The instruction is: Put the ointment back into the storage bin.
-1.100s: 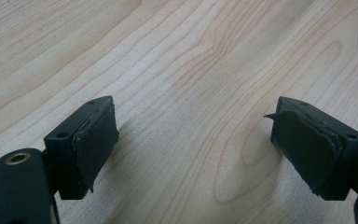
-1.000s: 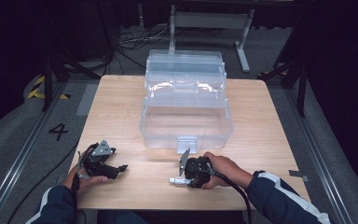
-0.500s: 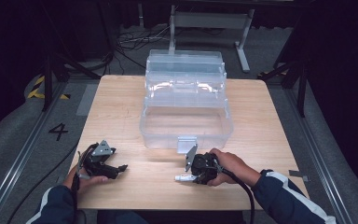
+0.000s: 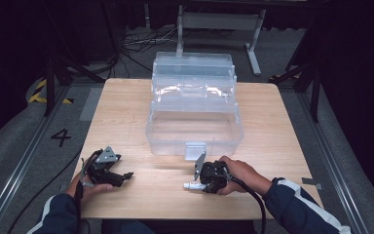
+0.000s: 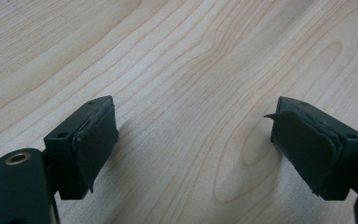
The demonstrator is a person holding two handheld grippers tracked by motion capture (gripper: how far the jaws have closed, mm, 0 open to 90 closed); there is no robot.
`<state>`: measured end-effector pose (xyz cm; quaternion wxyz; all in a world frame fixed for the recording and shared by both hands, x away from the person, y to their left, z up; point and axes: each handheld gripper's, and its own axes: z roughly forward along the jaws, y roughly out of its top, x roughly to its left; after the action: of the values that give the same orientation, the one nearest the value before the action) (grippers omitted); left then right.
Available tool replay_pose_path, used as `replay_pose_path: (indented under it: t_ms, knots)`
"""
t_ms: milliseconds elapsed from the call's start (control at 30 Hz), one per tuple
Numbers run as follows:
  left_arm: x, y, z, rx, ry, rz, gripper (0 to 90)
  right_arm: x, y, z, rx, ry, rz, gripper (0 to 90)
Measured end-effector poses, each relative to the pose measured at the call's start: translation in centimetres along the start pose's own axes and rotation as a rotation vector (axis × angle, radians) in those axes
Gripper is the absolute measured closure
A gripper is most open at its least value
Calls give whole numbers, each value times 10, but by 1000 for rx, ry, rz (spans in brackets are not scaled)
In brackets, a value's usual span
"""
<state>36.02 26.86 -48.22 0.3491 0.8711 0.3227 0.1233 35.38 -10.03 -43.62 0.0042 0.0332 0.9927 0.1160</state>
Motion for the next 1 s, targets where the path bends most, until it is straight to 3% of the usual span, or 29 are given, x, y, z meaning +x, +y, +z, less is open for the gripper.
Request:
replay_pose_path:
  t_ms: [600, 867, 1000]
  knots:
    - [0, 0, 0, -1, 0, -2, 148, 4, 3, 6, 28, 10, -12, 701]
    - [0, 0, 0, -1, 0, -1, 148, 3, 7, 8, 28, 22, -21, 635]
    - [0, 0, 0, 0, 0, 0, 148, 5, 12, 9, 35, 8, -23, 661]
